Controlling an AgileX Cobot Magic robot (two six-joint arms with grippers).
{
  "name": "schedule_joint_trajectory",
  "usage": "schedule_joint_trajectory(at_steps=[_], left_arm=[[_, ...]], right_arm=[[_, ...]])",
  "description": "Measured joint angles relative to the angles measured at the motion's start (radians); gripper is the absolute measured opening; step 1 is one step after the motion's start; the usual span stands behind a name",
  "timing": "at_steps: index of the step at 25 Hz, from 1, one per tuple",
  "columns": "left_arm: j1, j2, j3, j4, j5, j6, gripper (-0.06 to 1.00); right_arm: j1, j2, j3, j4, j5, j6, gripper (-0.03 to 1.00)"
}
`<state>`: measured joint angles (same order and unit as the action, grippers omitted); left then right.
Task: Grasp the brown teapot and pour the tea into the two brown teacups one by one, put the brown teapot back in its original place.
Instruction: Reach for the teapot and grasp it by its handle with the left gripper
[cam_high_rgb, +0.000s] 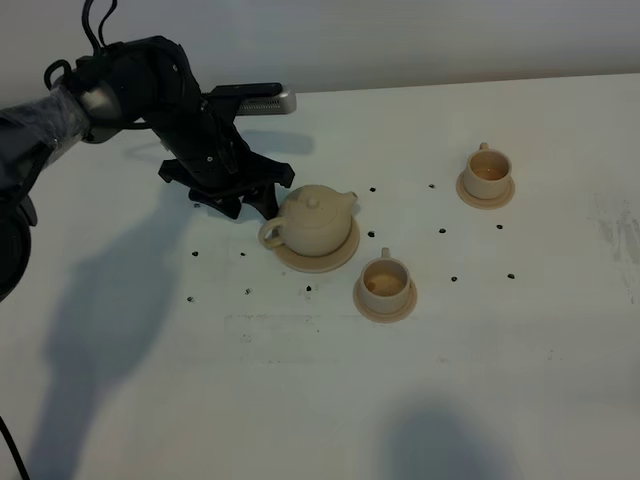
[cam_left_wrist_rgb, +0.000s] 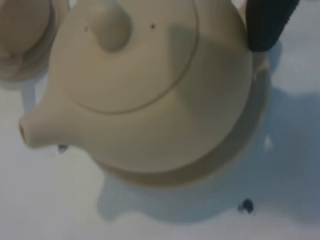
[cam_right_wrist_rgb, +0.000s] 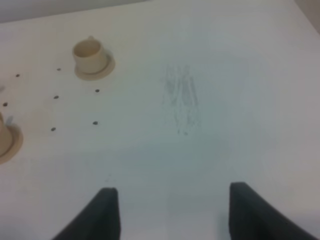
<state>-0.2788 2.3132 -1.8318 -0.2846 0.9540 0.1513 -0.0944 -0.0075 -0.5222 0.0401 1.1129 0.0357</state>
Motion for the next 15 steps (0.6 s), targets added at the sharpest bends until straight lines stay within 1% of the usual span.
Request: schedule_joint_trajectory(at_steps=[6, 15], left_arm=[[0.001, 0.0, 0.0, -0.002, 0.051, 0.008, 0.49], [0.001, 0.001, 0.0, -0.03, 0.086, 0.047, 0.49]], right_arm=[[0.0, 0.0, 0.0, 0.0, 0.0, 0.0, 0.47], [0.0, 0.0, 0.0, 0.0, 0.0, 0.0, 0.47]])
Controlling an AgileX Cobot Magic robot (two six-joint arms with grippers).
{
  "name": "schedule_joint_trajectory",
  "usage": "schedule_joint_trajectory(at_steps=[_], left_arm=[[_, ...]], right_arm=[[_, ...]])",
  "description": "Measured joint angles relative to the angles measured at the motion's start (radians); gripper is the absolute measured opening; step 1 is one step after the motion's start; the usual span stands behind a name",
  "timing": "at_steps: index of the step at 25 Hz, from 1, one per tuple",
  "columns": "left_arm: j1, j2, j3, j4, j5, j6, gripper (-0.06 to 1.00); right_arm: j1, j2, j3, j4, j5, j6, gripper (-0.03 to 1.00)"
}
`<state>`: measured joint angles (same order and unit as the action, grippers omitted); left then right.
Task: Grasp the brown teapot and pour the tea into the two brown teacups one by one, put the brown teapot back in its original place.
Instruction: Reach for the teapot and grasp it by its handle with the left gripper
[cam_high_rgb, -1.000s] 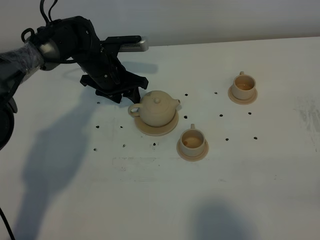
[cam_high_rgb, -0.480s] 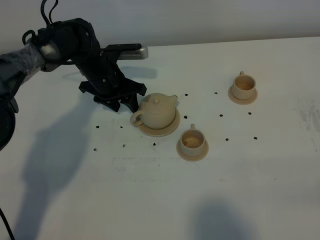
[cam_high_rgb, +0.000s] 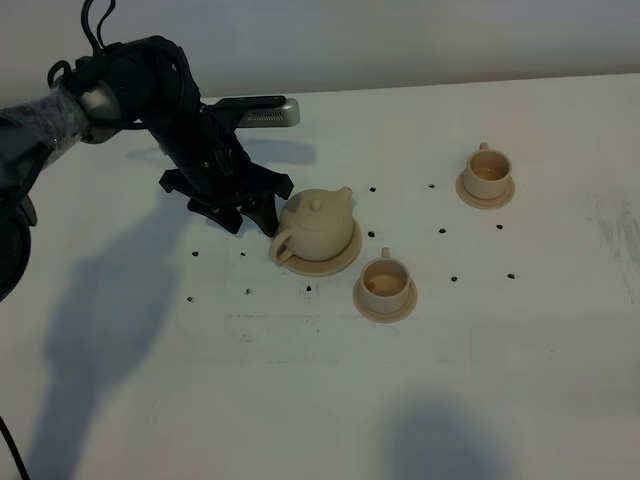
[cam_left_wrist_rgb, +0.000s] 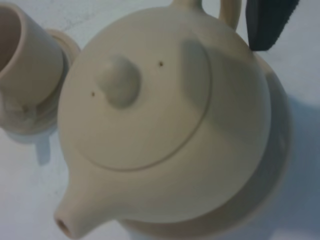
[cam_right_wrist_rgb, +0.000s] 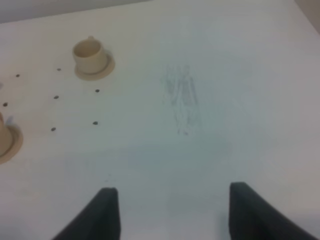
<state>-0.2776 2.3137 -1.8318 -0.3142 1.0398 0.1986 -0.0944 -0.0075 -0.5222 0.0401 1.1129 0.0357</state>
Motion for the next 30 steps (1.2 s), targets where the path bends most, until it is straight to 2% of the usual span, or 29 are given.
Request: schedule_joint_trajectory(at_steps=[11, 16, 22, 25, 30], left_arm=[[0.0, 0.006, 0.0, -0.006, 0.049, 0.049, 0.49], [0.002, -0.015, 0.0, 0.046, 0.062, 0.071, 0.49], [0.012, -0.104, 0.0, 0.054, 0.067, 0.127, 0.49], [-0.006, -0.142, 0.0, 0.054, 0.073, 0.14, 0.49], [-0.091, -0.16, 0.0, 0.07, 0.1, 0.127, 0.49]], right_arm=[[0.0, 0.0, 0.0, 0.0, 0.0, 0.0, 0.47], [0.0, 0.0, 0.0, 0.0, 0.0, 0.0, 0.47], [0.0, 0.0, 0.0, 0.0, 0.0, 0.0, 0.47], [0.0, 0.0, 0.0, 0.0, 0.0, 0.0, 0.47], [0.0, 0.0, 0.0, 0.0, 0.0, 0.0, 0.47]])
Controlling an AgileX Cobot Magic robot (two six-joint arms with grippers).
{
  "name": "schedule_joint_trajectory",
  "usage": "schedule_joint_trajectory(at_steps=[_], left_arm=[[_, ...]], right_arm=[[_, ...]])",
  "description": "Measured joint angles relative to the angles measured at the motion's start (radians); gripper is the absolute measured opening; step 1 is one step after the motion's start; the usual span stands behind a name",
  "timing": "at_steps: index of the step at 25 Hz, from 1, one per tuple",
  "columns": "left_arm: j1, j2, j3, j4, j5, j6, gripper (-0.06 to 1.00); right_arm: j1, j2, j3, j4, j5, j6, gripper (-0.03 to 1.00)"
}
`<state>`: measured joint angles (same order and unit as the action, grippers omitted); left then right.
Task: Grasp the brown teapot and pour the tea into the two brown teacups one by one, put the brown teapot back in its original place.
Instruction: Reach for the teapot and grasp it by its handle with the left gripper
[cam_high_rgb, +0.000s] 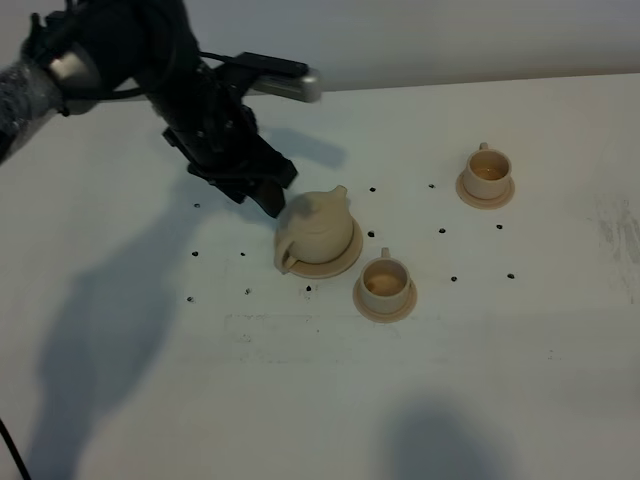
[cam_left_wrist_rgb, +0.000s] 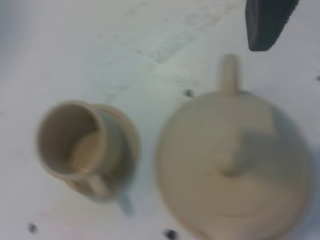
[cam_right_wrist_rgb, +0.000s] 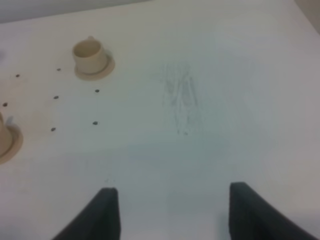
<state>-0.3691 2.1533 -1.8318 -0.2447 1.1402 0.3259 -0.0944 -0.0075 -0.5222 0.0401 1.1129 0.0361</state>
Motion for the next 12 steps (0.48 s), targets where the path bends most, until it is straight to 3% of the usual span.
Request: schedule_joint_trajectory(at_steps=[6, 12], left_arm=[[-0.082, 0.0, 0.0, 0.086, 0.053, -0.049, 0.49], [-0.111, 0.0, 0.0, 0.194, 0.053, -0.097, 0.49]], right_arm=[[0.0, 0.0, 0.0, 0.0, 0.0, 0.0, 0.47], [0.0, 0.0, 0.0, 0.0, 0.0, 0.0, 0.47]])
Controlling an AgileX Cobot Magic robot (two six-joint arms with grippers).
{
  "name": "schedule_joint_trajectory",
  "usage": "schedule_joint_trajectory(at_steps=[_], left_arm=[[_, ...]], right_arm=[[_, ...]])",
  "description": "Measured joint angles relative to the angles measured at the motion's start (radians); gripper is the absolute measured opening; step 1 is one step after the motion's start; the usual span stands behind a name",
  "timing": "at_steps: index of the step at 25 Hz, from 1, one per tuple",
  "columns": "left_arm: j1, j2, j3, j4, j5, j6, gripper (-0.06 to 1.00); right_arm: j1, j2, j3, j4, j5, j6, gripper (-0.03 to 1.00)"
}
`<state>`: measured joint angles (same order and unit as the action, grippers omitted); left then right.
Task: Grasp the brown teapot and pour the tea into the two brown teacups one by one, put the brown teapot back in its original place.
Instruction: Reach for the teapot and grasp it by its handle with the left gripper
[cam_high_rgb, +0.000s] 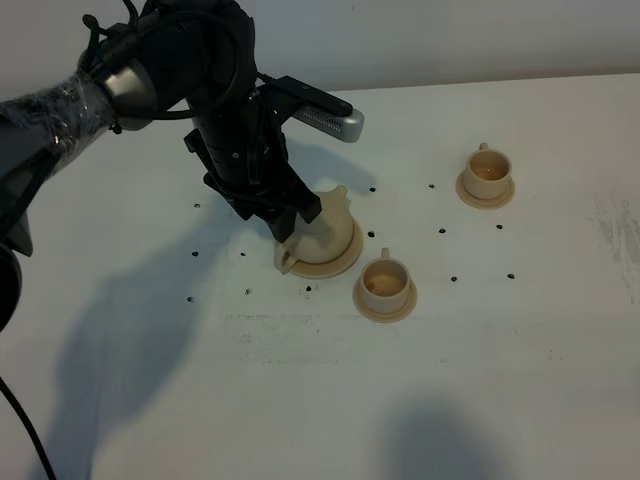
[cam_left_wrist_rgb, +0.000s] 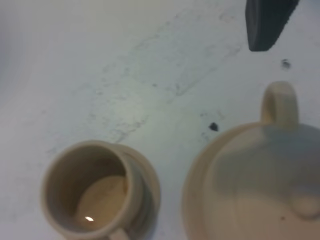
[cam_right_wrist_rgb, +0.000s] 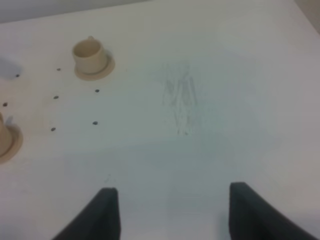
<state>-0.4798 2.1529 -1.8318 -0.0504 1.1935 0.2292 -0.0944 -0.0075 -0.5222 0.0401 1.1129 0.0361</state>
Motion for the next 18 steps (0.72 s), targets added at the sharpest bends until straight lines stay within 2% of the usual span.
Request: schedule_joint_trajectory(at_steps=[3, 6, 12, 18], left_arm=[[-0.005, -0.012, 0.032, 0.01, 0.0, -0.003, 0.49], [-0.017, -0.053, 0.12, 0.01, -0.033, -0.004, 0.49], [-0.018, -0.134, 0.311, 0.01, -0.237, -0.006, 0.49], [-0.018, -0.141, 0.403, 0.016, -0.426, 0.016, 0.49]], right_arm=[[0.0, 0.0, 0.0, 0.0, 0.0, 0.0, 0.47], [0.0, 0.0, 0.0, 0.0, 0.0, 0.0, 0.47], [0.0, 0.0, 0.0, 0.0, 0.0, 0.0, 0.47], [0.0, 0.0, 0.0, 0.0, 0.0, 0.0, 0.47]])
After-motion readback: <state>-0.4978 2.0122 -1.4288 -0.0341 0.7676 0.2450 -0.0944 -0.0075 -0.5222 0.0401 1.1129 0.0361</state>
